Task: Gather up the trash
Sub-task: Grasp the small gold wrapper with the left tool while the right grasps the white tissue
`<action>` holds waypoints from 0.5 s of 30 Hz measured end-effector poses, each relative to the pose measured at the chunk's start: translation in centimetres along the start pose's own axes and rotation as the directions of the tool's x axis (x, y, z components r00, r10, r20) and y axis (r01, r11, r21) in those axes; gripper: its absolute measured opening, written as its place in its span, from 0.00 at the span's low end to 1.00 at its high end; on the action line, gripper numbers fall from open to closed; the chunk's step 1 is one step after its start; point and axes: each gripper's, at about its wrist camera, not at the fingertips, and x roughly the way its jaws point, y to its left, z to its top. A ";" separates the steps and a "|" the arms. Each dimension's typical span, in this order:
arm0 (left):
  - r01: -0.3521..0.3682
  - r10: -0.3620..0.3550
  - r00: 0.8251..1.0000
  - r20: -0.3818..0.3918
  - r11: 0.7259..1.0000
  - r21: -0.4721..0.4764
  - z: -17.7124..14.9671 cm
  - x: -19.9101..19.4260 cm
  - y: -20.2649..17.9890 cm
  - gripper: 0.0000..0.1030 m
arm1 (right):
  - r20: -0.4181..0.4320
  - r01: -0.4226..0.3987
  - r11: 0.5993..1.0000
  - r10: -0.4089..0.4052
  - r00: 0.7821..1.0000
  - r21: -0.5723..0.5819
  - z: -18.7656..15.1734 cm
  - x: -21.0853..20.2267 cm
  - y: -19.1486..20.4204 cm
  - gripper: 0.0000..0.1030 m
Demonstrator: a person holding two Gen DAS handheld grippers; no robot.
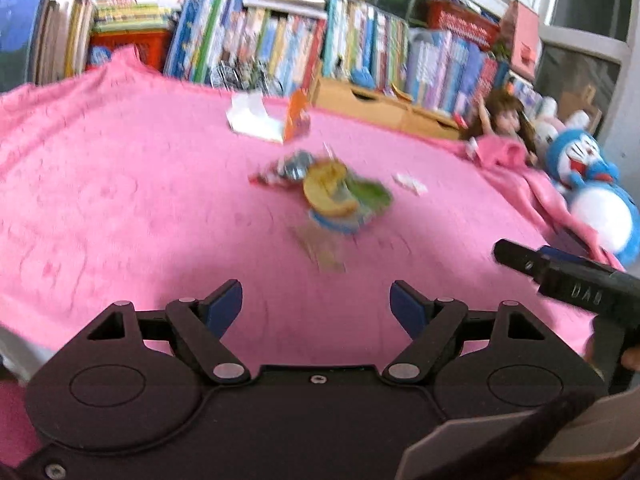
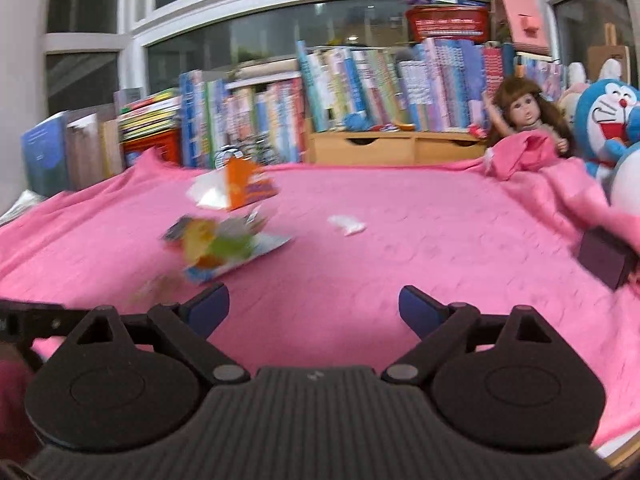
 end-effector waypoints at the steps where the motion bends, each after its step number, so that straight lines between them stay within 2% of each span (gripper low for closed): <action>1: -0.017 0.017 0.999 0.030 1.000 0.010 0.1 0.6 -0.1 0.78 | -0.006 0.010 1.000 -0.010 1.000 0.003 0.6 0.9 -0.3 0.89; 4: -0.054 0.052 0.996 0.072 0.998 0.035 0.2 2.7 -0.5 0.79 | -0.027 0.028 1.000 -0.028 0.999 -0.010 2.4 3.6 -1.0 0.86; 8: -0.038 0.037 0.999 0.039 0.999 0.021 0.5 5.6 -1.0 0.79 | -0.078 0.029 0.999 -0.032 0.996 -0.044 4.7 8.0 -1.0 0.86; 15: -0.049 0.048 0.999 0.025 0.998 0.043 0.6 8.6 -1.7 0.74 | -0.157 0.037 0.997 -0.048 0.986 -0.072 6.1 15.0 -0.8 0.86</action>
